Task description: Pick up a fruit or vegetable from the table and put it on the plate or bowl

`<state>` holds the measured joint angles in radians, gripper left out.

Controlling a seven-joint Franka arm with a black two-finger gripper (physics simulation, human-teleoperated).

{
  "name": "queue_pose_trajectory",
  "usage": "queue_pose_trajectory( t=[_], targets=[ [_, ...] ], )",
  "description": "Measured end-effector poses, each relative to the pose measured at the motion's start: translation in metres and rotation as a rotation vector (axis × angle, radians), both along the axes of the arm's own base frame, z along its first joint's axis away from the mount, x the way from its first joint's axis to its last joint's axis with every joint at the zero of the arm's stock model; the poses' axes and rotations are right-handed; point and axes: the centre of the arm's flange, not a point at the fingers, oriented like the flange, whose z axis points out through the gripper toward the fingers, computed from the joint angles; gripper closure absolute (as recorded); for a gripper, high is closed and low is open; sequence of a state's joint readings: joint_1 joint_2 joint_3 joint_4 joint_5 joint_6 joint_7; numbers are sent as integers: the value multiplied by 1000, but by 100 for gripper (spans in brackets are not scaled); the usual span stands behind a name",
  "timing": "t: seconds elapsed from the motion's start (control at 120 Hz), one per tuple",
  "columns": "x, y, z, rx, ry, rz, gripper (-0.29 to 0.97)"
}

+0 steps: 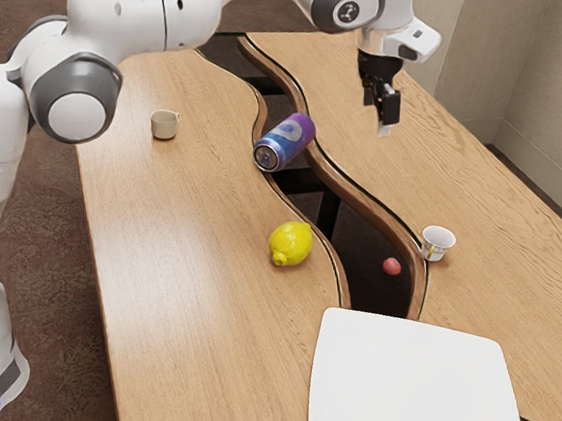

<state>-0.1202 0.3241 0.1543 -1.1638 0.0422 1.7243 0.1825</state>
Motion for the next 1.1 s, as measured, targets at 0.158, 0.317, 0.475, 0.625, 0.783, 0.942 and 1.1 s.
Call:
queue_pose_trajectory(
  t=[0.158, 0.317, 0.475, 0.625, 0.783, 0.942, 1.1],
  targets=[
    [2, -15, -5, 43, 13, -47, 0],
    [1, -34, -16, 59, 47, -65, 0],
    [5, -37, -80, -42, 193, -89, 0],
    [11, -47, -133, -91, 254, -130, 0],
    [22, -72, -157, -116, 247, -190, 0],
    [34, -96, -173, -135, 231, -250, 0],
    [51, -100, -198, -151, 233, -274, 0]
  ],
)
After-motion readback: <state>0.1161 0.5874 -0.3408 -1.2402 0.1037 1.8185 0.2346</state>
